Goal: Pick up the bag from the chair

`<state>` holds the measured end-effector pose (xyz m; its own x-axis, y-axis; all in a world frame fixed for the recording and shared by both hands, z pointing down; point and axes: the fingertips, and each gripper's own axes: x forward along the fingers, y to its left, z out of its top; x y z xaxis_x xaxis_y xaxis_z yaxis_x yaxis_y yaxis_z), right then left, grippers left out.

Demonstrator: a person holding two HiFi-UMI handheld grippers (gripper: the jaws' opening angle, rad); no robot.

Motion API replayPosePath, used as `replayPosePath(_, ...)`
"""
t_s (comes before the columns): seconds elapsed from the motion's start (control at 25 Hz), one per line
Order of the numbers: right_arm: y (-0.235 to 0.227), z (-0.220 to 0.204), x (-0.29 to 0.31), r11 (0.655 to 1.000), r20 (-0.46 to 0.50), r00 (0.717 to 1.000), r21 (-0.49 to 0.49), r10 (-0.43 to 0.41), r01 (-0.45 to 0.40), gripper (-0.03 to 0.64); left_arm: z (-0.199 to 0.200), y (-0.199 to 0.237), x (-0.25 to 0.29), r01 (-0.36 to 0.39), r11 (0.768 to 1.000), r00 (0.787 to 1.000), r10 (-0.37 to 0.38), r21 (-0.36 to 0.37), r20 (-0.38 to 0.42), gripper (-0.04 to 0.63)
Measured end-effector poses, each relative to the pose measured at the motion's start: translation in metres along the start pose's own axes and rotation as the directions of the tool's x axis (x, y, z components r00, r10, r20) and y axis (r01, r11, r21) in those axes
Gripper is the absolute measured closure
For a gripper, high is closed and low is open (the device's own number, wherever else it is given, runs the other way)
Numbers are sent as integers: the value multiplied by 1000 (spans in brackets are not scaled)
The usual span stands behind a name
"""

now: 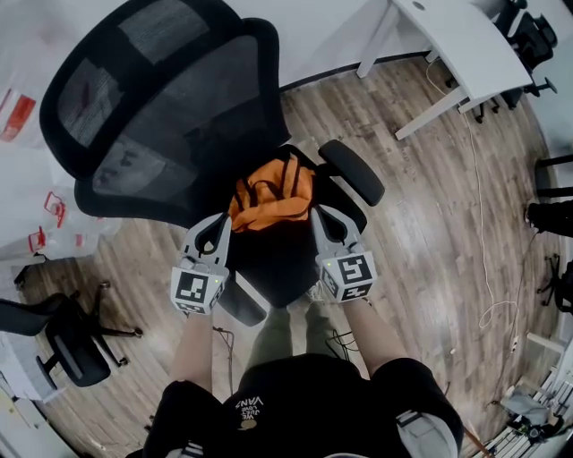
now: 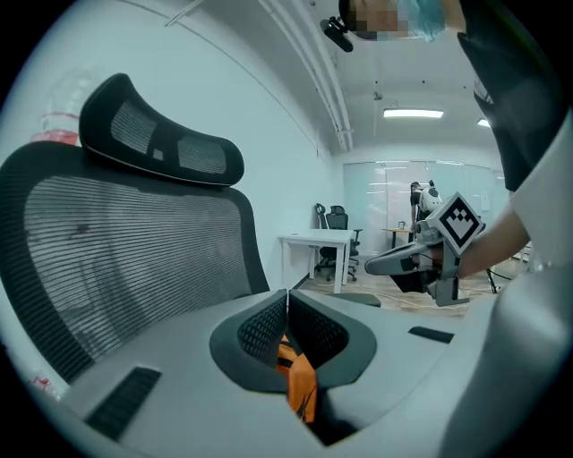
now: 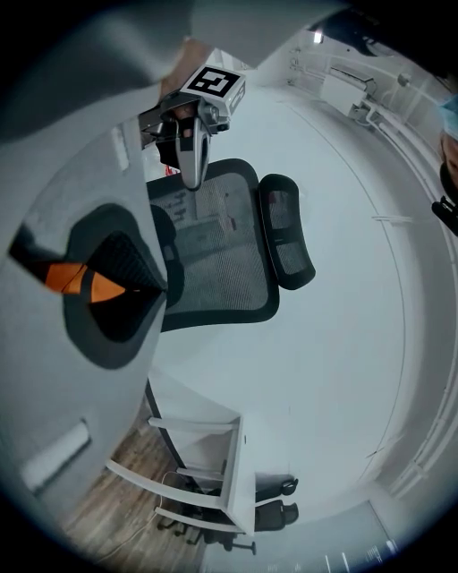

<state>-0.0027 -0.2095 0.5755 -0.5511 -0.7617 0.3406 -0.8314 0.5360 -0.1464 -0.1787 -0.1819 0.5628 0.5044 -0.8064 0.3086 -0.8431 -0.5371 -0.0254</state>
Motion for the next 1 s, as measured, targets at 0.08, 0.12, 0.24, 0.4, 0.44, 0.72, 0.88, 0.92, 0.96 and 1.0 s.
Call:
replayPosePath(0.08, -1, -7, 5, 1000, -11, 1000, 1, 1, -1, 618, -7, 0, 3, 8, 1000, 1000, -8, -3, -11, 586)
replayPosePath(0.12, -2, -11, 7, 1000, -17, 1000, 2, 1, -1, 618, -11, 0, 5, 13, 1000, 1000, -13, -6, -17, 586)
replayPosePath(0.24, -4, -21, 13, 1000, -31, 1000, 9, 0, 0, 618, -20, 0, 11, 25, 999, 999, -26, -22, -35, 586)
replayPosePath(0.4, -4, -35, 20, 1000, -50, 999, 24, 5, -4, 618, -36, 1, 17, 34, 999, 997, -36, -35, -61, 586)
replayPosePath(0.44, -3, -39, 22, 1000, -56, 998, 27, 9, -7, 618, -40, 1, 18, 36, 999, 997, -38, -37, -69, 586)
replayPosePath(0.72, -4, -60, 27, 998, -100, 995, 55, 25, -19, 618, -62, 6, 23, 31, 994, 993, -42, -104, -111, 586)
replayPosePath(0.88, -6, -71, 28, 997, -121, 992, 72, 26, -17, 618, -72, 7, 27, 40, 991, 990, -57, -129, -129, 586)
replayPosePath(0.92, -7, -73, 27, 997, -124, 992, 74, 24, -15, 618, -74, 8, 28, 45, 990, 989, -63, -134, -131, 584)
replayPosePath(0.96, -8, -75, 27, 997, -127, 992, 75, 21, -12, 618, -75, 8, 30, 50, 989, 989, -69, -142, -133, 584)
replayPosePath(1.0, -9, -77, 27, 997, -129, 991, 78, 18, -8, 618, -77, 7, 31, 55, 987, 988, -75, -150, -135, 584)
